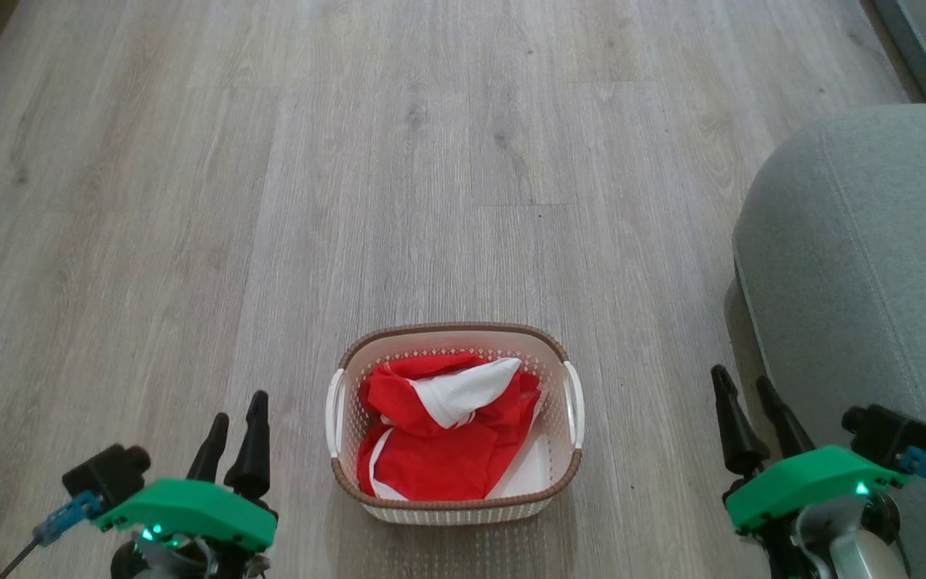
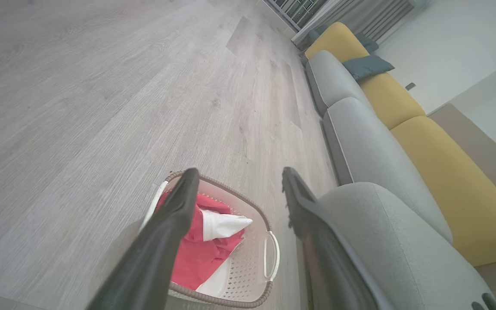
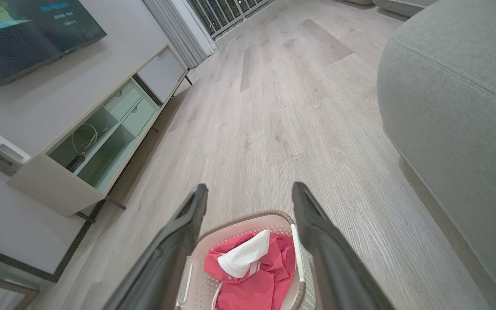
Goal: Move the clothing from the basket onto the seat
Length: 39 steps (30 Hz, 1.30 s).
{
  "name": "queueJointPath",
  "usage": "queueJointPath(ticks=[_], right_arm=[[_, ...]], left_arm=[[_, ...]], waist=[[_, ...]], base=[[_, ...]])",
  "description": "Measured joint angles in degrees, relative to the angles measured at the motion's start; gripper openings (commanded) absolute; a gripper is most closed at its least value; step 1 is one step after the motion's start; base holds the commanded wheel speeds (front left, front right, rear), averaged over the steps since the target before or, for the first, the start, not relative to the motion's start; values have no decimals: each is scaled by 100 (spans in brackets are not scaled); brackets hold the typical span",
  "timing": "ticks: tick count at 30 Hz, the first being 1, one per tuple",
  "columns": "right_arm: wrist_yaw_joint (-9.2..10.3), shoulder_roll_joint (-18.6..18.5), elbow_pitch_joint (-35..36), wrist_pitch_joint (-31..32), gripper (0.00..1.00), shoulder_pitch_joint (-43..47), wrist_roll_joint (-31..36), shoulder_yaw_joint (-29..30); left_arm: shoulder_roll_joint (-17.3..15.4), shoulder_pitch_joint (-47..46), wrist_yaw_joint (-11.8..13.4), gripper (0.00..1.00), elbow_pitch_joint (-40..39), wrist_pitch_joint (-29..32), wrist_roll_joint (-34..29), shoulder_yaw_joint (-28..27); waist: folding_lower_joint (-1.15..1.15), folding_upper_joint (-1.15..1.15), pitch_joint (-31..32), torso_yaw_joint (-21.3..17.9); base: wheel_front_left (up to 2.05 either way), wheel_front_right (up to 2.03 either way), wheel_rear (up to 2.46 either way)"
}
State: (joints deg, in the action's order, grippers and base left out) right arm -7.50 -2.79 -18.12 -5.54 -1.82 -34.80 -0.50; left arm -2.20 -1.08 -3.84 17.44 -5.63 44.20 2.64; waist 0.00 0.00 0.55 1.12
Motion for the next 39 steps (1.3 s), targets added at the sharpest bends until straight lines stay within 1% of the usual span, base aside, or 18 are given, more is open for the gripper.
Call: queueJointPath(ticks=[6, 22, 27, 39], right_arm=[[0, -4, -18, -107, 100, -2, 447, -35], [0, -32, -71, -358, 100, -3, 1628, -163], [0, -33, -73, -423, 100, -6, 1911, -167], [0, -31, -145, -612, 100, -7, 2629, -147]], left_arm=[[-1, 0, 52, 100, -4, -88, -453, 66], [-3, 0, 59, 100, -8, -363, -1593, 151], [-4, 1, 108, 100, -8, -412, -1857, 165], [-7, 1, 107, 100, 25, -625, -2564, 223]], waist=[[0, 0, 11, -9], [0, 0, 47, 7], [0, 0, 52, 12], [0, 0, 81, -9]], base=[[0, 0, 0], [0, 0, 0], [0, 0, 0], [0, 0, 0]])
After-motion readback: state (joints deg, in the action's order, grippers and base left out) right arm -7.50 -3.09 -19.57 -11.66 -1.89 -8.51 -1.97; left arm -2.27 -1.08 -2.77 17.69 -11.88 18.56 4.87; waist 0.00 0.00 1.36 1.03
